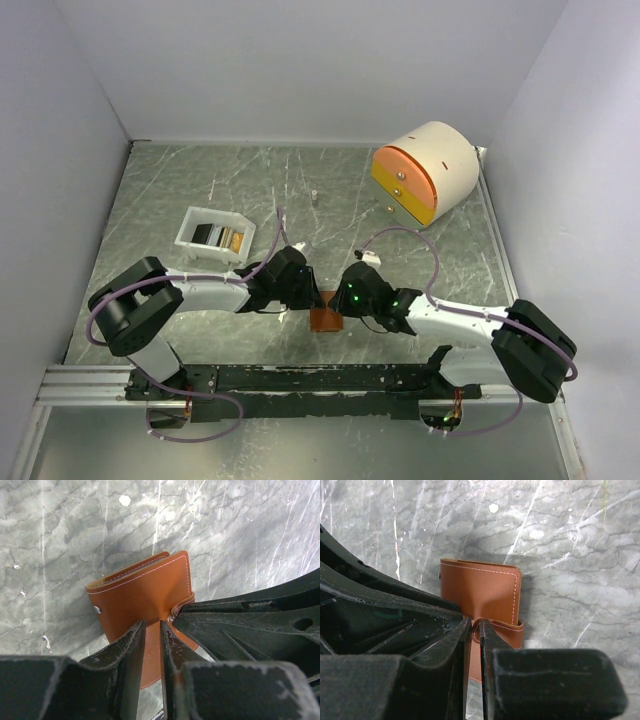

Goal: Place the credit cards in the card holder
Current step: Close the card holder at the center of the board.

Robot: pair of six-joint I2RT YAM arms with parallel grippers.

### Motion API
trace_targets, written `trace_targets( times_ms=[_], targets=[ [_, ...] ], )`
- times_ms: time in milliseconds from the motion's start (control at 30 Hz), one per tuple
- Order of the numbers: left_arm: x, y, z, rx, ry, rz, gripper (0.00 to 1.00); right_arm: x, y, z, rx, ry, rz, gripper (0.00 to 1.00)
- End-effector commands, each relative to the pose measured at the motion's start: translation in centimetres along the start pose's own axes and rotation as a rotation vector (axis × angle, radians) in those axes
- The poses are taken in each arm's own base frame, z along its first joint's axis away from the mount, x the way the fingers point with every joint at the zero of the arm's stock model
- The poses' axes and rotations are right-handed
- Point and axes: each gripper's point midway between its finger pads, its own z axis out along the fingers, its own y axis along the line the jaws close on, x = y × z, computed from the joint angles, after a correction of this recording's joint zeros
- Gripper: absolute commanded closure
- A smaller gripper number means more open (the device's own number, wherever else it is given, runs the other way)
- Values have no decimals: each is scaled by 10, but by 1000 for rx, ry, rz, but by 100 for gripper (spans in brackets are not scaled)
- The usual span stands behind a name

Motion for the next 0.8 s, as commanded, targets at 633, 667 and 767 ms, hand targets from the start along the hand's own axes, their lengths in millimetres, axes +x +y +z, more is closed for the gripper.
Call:
trace_targets(
  times_ms=[633, 667, 767],
  targets=[
    [16, 13, -1, -39, 52, -13, 70, -15, -8, -27, 32, 10, -47, 79],
    [16, 12, -1, -36, 52, -13, 70, -13, -9, -27, 21, 17, -32, 81],
    [16, 11, -1, -35, 53, -16, 70, -10, -9, -24, -12, 28, -12, 84]
  ],
)
